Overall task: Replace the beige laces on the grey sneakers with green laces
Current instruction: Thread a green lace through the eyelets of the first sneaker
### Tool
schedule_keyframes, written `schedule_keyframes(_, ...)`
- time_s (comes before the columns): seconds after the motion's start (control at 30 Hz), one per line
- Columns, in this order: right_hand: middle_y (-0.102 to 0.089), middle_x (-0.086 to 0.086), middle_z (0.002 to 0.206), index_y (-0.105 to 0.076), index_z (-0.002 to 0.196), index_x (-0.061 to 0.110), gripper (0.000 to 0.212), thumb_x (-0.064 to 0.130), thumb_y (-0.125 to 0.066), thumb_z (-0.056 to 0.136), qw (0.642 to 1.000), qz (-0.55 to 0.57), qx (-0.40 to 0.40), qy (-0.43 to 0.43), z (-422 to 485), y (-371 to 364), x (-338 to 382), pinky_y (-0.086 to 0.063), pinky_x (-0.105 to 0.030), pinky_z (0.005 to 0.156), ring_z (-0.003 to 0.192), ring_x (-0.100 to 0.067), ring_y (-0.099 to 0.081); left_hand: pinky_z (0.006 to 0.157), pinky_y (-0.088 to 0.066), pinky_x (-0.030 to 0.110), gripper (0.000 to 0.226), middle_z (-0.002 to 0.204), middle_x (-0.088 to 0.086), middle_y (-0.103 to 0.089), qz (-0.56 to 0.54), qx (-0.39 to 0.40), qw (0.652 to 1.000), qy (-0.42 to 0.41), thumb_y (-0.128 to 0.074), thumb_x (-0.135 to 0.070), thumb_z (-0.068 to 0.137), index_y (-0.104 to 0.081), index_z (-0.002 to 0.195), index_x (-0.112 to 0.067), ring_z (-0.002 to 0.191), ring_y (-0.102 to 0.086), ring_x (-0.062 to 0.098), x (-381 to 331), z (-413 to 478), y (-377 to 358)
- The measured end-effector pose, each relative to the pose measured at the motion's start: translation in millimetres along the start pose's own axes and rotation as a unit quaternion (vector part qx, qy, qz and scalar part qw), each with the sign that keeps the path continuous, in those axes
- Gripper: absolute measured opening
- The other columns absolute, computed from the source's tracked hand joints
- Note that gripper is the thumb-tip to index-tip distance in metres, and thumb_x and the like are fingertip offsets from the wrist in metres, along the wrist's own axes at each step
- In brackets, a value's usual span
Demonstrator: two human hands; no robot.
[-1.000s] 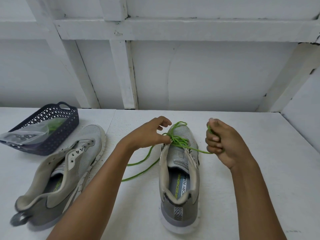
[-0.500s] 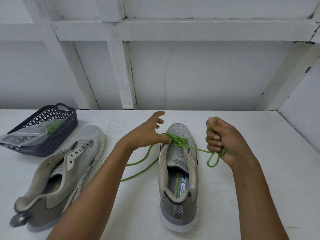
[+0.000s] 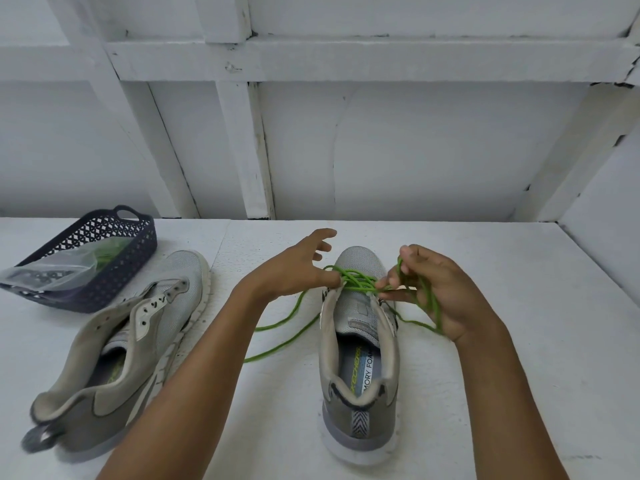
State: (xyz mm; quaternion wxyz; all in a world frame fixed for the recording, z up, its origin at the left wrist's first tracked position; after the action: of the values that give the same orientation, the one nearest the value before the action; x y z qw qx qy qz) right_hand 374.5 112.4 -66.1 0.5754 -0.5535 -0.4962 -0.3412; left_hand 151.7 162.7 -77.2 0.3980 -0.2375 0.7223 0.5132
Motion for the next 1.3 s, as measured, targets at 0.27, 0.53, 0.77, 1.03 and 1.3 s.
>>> schedule_keyframes(0.27, -0.037, -0.001, 0.047, -0.043, 0.069, 0.012, 0.033, 0.021, -0.049, 0.101, 0.998, -0.033, -0.048, -0.031, 5, -1, -9, -0.055, -0.031, 0.058, 0.051, -0.020, -0.055, 0.098, -0.046, 0.031, 0.068, 0.131, -0.011, -0.052, 0.019, 0.014, 1.000, 0.005, -0.077, -0.029, 0.079, -0.044, 0.138, -0.037, 0.121, -0.050, 0.009, -4, 1, -1)
schedule_keyframes(0.53, -0.050, -0.004, 0.057, -0.053, 0.077, 0.012, 0.019, 0.015, -0.060, 0.095, 0.991, -0.096, -0.079, -0.051, 2, 12, -6, -0.054, -0.030, 0.051, 0.060, -0.021, -0.062, 0.098, -0.043, 0.034, 0.016, 0.111, -0.006, -0.065, 0.080, 0.033, 0.996, -0.013, -0.060, -0.028, 0.096, -0.070, 0.104, -0.020, 0.111, -0.056, 0.013, -7, 0, -1)
schedule_keyframes(0.77, -0.052, 0.002, 0.066, -0.069, 0.084, 0.009, 0.008, 0.016, -0.070, 0.089, 0.959, -0.271, -0.046, -0.069, -2, 15, -10, -0.038, -0.022, 0.047, 0.056, -0.009, -0.045, 0.089, -0.046, 0.035, 0.014, 0.095, -0.003, -0.072, 0.040, 0.012, 0.999, -0.035, -0.063, -0.025, 0.096, -0.071, 0.093, -0.014, 0.094, -0.062, 0.016, 2, -2, 4)
schedule_keyframes(1.03, -0.066, 0.004, 0.074, -0.069, 0.079, 0.007, 0.020, 0.022, -0.067, 0.091, 0.926, -0.369, 0.026, -0.072, -6, 10, -3, -0.039, -0.005, 0.055, 0.055, 0.010, -0.052, 0.061, -0.046, 0.027, 0.018, 0.072, 0.001, -0.063, -0.121, 0.019, 0.991, -0.058, -0.061, -0.015, 0.097, -0.062, 0.082, -0.005, 0.061, -0.053, 0.013, -16, -10, 7)
schedule_keyframes(1.3, -0.066, 0.004, 0.073, -0.065, 0.076, 0.008, 0.025, 0.024, -0.062, 0.095, 0.936, -0.348, -0.001, -0.060, -6, 17, -4, -0.037, -0.021, 0.072, 0.064, 0.008, -0.057, 0.051, -0.028, 0.023, 0.020, 0.063, -0.002, -0.049, -0.133, 0.008, 0.991, -0.018, -0.064, -0.019, 0.095, -0.061, 0.078, -0.009, 0.054, -0.032, 0.012, -15, -12, 12)
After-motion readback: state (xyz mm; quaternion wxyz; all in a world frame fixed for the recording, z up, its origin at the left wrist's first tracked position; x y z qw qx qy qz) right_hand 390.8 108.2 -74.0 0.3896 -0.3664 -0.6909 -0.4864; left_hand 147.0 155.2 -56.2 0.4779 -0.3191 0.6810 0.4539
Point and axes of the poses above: each hand's wrist, its own z-axis towards the middle knuckle, its own y-axis out of the back of the hand, x = y × z, the point moved 1 cm from there along z, towards the middle knuckle
